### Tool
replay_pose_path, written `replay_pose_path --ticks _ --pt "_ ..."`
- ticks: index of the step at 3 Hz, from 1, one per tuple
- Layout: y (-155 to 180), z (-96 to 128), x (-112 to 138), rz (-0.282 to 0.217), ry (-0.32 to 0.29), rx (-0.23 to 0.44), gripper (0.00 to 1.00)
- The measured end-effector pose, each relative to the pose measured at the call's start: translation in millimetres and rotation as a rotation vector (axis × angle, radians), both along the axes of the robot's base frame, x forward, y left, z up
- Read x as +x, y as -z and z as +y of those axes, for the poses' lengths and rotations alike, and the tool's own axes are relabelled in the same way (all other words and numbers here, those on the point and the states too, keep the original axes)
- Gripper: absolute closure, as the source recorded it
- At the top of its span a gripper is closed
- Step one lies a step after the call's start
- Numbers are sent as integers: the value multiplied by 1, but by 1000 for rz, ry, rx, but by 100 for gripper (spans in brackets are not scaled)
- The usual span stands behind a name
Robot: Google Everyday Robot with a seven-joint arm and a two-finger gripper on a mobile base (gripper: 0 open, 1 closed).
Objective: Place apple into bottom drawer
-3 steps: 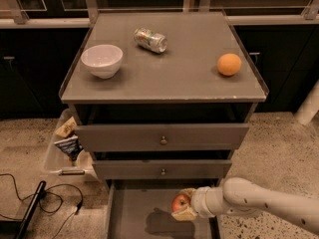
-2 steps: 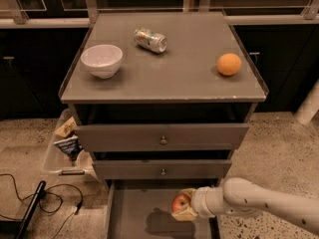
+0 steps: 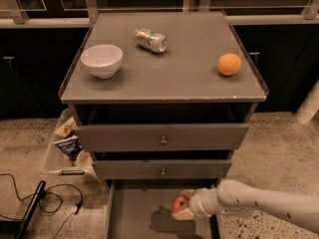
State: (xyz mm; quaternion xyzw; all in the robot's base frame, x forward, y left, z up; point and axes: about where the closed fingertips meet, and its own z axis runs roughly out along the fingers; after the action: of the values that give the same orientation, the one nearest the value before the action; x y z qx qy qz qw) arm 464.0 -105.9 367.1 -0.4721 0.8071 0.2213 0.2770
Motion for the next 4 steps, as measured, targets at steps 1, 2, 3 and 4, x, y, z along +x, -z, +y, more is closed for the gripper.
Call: replay_pose_path --ticks 1,2,3,4 --pt "41 -9 12 -8 12 -14 100" --pt "93 -20 26 -47 22 24 100" --pt "136 -25 35 -84 40 76 100" --pt "175 -24 44 -100 46 118 100"
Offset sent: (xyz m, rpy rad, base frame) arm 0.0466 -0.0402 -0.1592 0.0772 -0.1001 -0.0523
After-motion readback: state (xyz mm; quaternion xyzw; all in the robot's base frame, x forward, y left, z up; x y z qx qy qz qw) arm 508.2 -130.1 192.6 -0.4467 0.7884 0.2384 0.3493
